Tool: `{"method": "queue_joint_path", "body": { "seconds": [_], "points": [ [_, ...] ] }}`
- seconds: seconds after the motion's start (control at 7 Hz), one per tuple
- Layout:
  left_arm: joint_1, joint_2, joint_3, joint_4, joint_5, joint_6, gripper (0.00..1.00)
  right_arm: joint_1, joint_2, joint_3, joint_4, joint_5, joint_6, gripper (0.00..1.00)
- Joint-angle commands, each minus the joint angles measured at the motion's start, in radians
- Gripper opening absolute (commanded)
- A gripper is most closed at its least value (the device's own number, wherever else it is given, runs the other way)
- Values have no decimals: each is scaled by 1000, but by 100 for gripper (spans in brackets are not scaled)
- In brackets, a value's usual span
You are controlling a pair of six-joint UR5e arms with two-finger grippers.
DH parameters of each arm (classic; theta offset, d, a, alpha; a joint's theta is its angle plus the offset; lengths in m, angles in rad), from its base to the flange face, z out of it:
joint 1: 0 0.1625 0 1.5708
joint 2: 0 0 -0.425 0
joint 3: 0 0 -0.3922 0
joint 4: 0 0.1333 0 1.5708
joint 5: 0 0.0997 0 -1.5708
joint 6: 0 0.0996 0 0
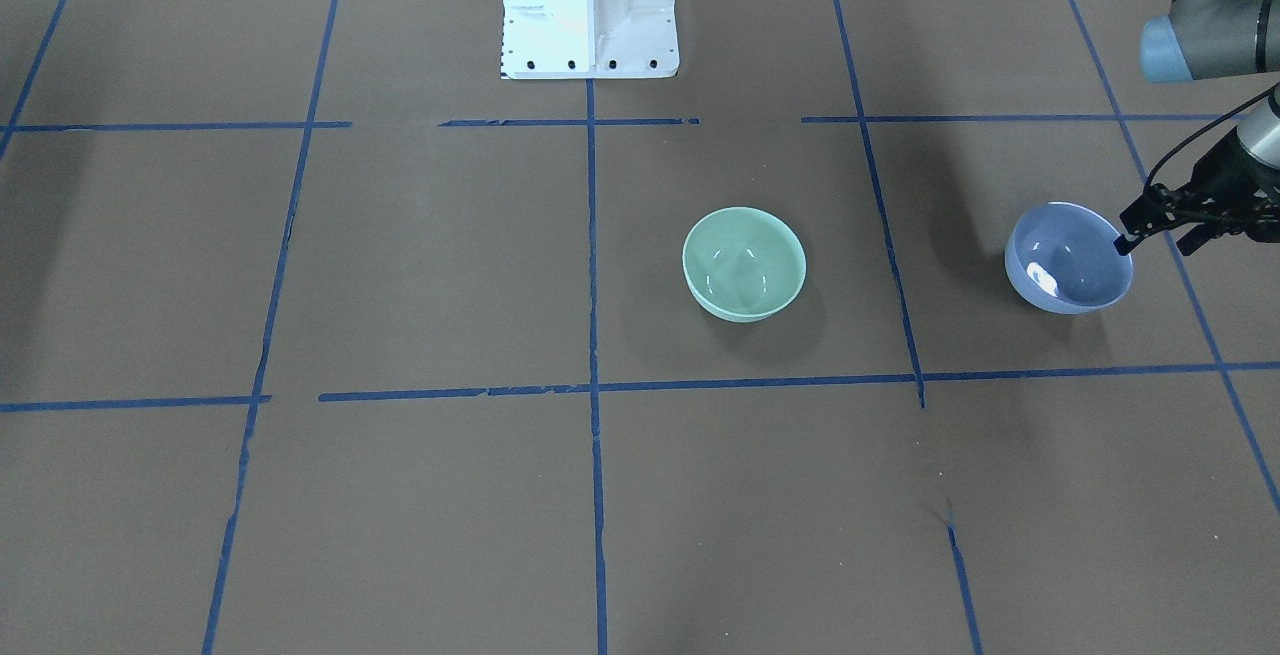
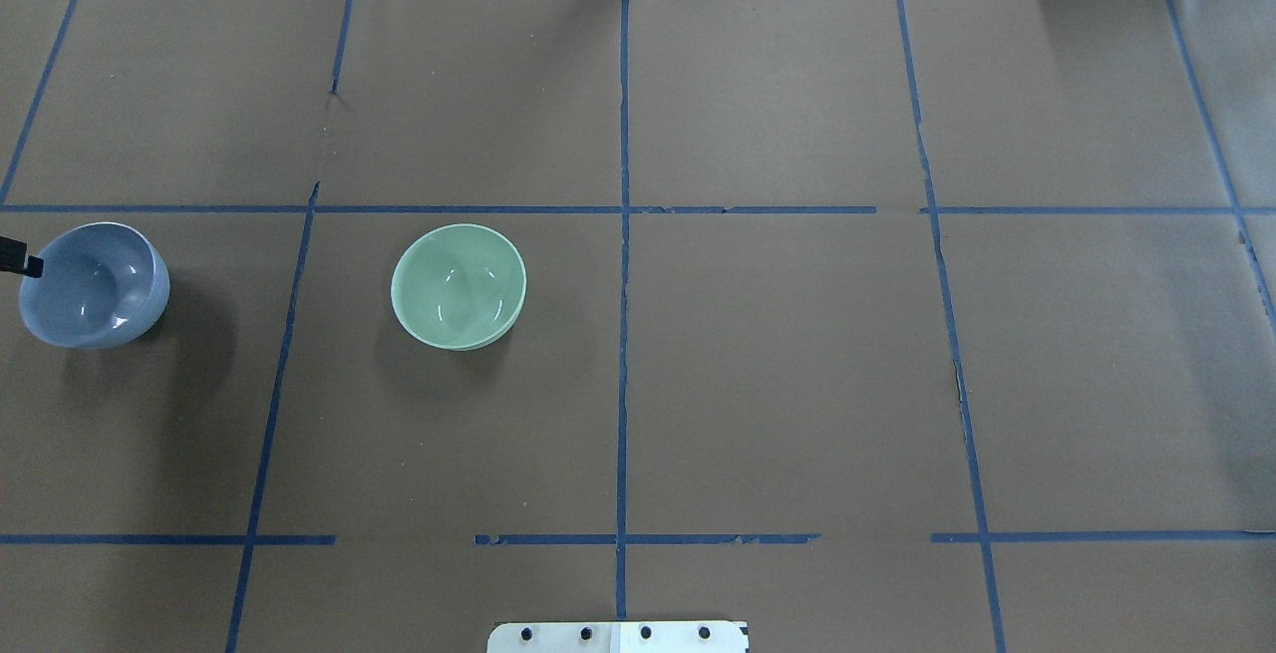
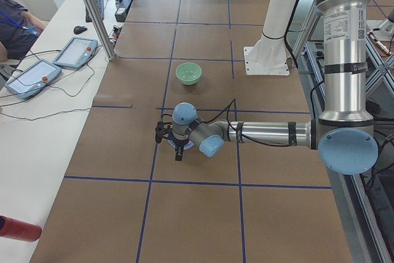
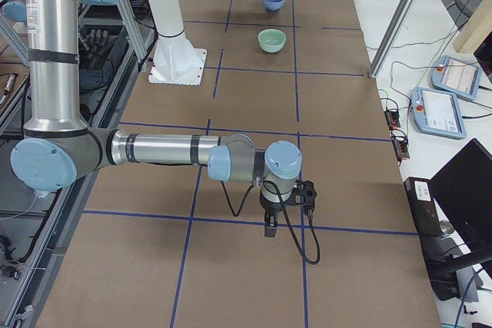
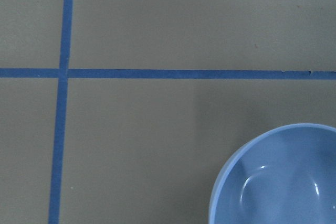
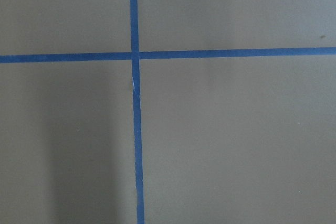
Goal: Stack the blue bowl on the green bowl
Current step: 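Lower the left gripper to the rim of the blue bowl and grasp it, then lift the blue bowl with the left gripper and carry it over the green bowl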
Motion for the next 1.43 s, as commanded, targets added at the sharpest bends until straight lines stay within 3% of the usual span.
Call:
{"method": "queue_joint_path", "body": {
  "seconds": [0.0, 0.14, 0.57, 0.86, 1.14, 1.29],
  "points": [
    [14, -6, 11, 3, 0, -22, 34, 0, 0, 0, 0, 0, -1, 100],
    [14, -6, 9, 6, -8, -22, 0, 1, 0, 0, 0, 0, -1, 100],
    [14, -6, 5, 6, -10, -22, 0, 0, 1, 0, 0, 0, 1, 100],
    [8, 5, -70, 29, -57, -20, 0, 1, 0, 0, 0, 0, -1, 100],
    [2, -50, -276, 331, -49, -60, 0, 0, 0, 0, 0, 0, 1, 100],
    [2, -132, -338, 433, -45, -185, 0, 0, 0, 0, 0, 0, 1, 100]
  ]
}}
